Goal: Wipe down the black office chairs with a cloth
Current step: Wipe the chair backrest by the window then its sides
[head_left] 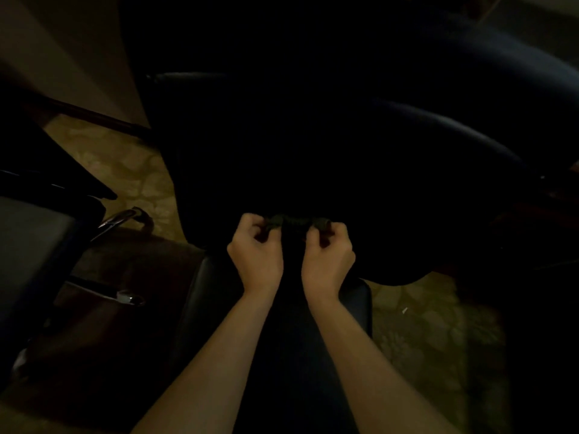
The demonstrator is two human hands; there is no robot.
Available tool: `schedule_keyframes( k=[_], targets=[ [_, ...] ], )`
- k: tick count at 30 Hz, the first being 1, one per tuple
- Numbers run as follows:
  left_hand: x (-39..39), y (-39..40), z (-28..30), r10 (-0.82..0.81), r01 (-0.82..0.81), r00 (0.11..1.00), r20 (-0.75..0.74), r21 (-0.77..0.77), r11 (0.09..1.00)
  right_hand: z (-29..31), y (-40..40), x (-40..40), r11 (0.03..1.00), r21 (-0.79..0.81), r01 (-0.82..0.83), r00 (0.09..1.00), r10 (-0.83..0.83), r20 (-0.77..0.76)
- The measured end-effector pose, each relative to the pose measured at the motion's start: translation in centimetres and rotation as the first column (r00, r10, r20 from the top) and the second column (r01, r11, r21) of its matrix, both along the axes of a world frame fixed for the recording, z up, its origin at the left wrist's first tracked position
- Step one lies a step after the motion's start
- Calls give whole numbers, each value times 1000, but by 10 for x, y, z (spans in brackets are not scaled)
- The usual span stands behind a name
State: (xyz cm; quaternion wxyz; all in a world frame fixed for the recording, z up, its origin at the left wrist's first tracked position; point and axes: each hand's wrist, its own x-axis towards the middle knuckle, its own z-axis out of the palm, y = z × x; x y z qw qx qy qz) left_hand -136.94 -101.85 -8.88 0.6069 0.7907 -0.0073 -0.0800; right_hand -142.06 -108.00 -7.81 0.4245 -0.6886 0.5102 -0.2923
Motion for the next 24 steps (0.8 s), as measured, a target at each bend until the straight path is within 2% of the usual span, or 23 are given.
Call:
schedule_keyframes(
  k=[5, 7, 10, 15, 19, 24],
  targets=[
    [45, 14, 65, 69, -40, 988, 141, -198, 979, 64, 5, 40, 980, -187, -68, 970, 109, 218],
    [62, 21, 80, 63, -22, 983, 174, -225, 974, 75, 11, 57, 965, -254, -67, 960, 132, 248],
    [70, 28, 75, 10, 33, 975, 223, -187, 982, 62, 19, 67, 954, -298, -27, 955, 113, 273],
    [59, 44, 16, -24, 38, 967, 254, -50, 998, 6, 34, 60, 973, -221, -62, 969, 112, 220],
    [44, 59, -28, -30, 26, 978, 209, 23, 999, -33, 47, 50, 982, -151, -110, 984, 129, 126],
    [35, 61, -34, 30, -35, 994, 104, 53, 998, -37, 51, 40, 986, -89, -144, 986, 151, 73]
  ],
)
